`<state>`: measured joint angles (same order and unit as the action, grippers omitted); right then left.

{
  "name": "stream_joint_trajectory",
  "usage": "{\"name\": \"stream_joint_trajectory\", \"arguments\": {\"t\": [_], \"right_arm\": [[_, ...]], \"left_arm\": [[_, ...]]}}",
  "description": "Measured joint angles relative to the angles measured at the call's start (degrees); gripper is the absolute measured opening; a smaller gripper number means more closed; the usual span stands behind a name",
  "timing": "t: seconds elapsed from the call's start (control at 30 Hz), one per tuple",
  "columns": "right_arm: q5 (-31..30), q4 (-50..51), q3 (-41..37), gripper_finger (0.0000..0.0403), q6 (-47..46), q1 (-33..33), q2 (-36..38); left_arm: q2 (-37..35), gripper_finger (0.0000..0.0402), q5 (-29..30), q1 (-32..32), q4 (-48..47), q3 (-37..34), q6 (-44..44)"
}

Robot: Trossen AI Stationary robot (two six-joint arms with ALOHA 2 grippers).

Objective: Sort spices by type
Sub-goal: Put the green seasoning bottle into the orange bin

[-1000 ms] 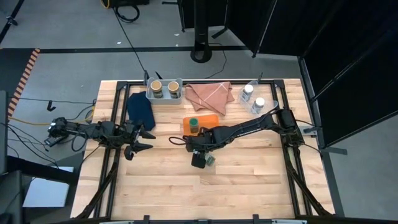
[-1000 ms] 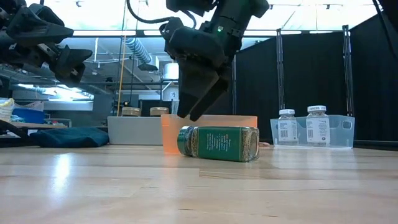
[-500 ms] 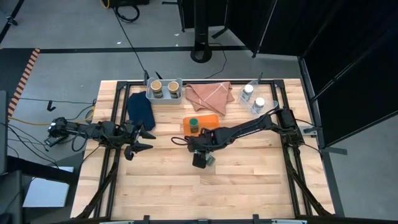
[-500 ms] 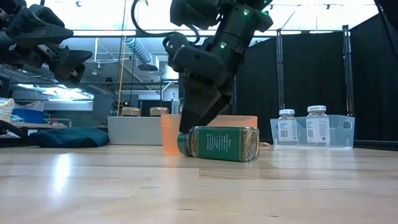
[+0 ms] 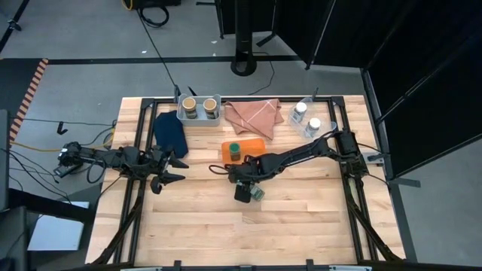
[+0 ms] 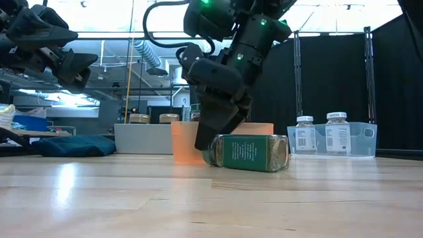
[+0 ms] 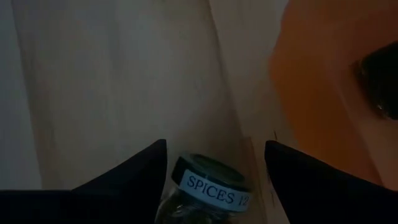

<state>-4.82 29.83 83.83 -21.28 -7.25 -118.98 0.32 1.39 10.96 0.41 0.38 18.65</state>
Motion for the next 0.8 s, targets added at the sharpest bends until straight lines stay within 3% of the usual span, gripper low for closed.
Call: {"name": "stream_joint_trajectory", "arguments": {"t": [0.3,0.5,0.8], "right_arm": [[4.9,5.9,0.0,0.0279,-1.9,0.5,0.0],[4.9,7.9,0.0,0.0289,-2.8,1.1,0.0],[7.5,8.1,-2.2,0.0273,-3.1,1.0,0.3]], "left_arm": [[0.0,0.0224,0.0,0.0,0.0,0.0,1.1],[0.0,0.0224,0.0,0.0,0.0,0.0,1.3],[0.0,0.0224,0.0,0.0,-0.1,0.0,2.6]]}}
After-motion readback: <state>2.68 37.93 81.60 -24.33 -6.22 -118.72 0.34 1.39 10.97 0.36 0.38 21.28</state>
